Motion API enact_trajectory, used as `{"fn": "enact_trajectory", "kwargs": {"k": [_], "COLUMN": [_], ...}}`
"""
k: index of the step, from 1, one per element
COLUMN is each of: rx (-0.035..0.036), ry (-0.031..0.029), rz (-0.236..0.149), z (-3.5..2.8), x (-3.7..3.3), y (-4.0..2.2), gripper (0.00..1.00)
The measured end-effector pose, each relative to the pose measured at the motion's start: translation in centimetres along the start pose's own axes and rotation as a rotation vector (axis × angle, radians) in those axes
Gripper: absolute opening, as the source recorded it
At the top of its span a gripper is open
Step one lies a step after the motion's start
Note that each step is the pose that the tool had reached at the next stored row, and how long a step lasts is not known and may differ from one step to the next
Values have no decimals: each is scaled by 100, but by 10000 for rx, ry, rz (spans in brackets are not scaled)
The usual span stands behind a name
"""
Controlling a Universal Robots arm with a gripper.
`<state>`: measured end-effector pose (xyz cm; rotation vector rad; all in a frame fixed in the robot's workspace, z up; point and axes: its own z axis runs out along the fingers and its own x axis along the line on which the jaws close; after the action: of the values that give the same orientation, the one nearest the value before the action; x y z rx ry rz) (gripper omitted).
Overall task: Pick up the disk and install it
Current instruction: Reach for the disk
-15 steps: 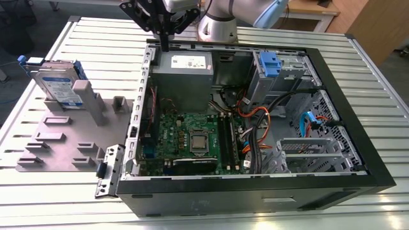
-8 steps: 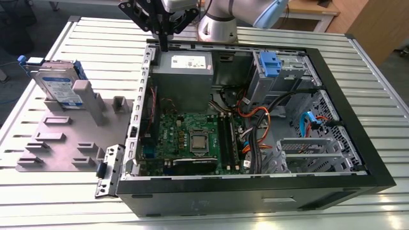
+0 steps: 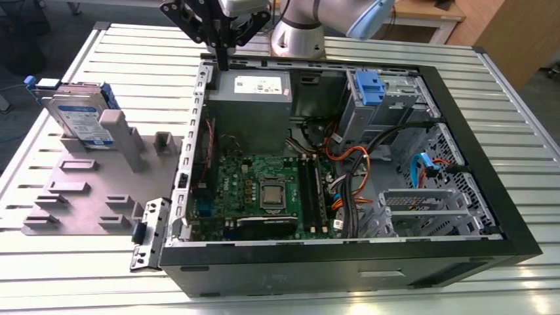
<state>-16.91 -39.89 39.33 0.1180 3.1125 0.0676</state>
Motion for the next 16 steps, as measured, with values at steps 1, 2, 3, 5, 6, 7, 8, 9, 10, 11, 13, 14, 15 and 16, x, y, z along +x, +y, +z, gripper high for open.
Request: {"fn": "enact_trajectory", "kwargs": {"k": [1, 2, 3, 5, 6, 7, 8, 9, 10, 11, 13, 14, 15, 16], "rx": [0, 0, 0, 0, 0, 0, 0, 0, 0, 0, 0, 0, 0, 0], "ry": [0, 0, 0, 0, 0, 0, 0, 0, 0, 0, 0, 0, 0, 0], "rz": [-1, -1, 0, 0, 0, 0, 0, 0, 0, 0, 0, 0, 0, 0], "z": [0, 0, 0, 0, 0, 0, -1, -1, -1, -1, -1, -1, -1, -1], "x": [3, 6, 9, 15, 17, 20, 23, 26, 29, 33, 39, 43, 47, 51], "y": [0, -1, -1, -1, -1, -2, -2, -2, -2, -2, -3, -3, -4, -4], "gripper": [11, 11, 11, 11, 11, 11, 11, 11, 11, 11, 11, 11, 11, 11]}}
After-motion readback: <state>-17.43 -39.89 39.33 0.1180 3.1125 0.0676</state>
